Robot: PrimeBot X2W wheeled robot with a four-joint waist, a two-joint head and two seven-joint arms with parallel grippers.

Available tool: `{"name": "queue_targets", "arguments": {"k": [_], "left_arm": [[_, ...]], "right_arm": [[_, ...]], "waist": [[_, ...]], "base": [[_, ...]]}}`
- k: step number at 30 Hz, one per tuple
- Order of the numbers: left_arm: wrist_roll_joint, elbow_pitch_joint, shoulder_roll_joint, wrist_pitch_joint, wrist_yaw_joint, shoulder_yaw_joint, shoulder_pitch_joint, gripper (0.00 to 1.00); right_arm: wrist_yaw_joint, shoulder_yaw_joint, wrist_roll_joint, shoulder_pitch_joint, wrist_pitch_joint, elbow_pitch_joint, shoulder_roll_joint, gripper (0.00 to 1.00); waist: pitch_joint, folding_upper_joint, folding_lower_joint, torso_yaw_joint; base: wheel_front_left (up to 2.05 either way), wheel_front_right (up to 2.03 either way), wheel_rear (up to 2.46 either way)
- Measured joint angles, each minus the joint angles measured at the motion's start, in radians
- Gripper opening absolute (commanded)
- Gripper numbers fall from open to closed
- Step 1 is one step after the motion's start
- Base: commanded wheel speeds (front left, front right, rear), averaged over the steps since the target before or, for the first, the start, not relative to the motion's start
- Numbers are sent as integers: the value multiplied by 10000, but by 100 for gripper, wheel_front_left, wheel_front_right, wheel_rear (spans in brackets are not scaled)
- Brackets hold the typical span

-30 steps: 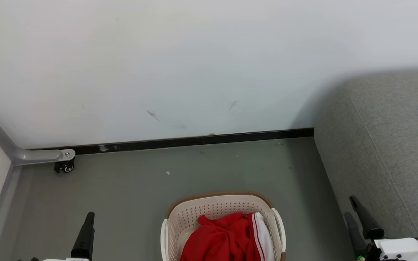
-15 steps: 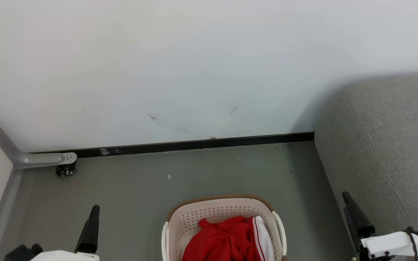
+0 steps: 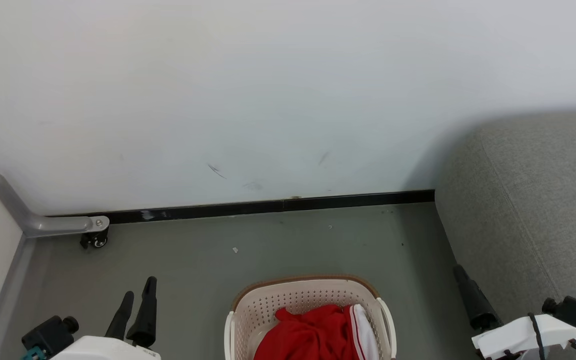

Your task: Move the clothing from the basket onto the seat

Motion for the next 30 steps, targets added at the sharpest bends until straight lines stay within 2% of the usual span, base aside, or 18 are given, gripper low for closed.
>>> {"name": "queue_targets", "arguments": {"k": [5, 20, 30], "left_arm": [[1049, -115, 121, -161, 257, -247, 11, 100], [3570, -343, 190, -688, 1028, -769, 366, 100], [5049, -468, 238, -1066, 1432, -1137, 432, 100]], "right_arm": [[0, 146, -1170, 38, -173, -128, -27, 100], [0, 414, -3754, 349, -706, -431, -69, 100], [0, 660, -5221, 504, -1081, -646, -88, 100]], "waist": [[-61, 0, -9, 7], [-155, 0, -132, 56], [-205, 0, -161, 62]], "base": [[0, 0, 0], [0, 0, 0], [0, 0, 0]]}}
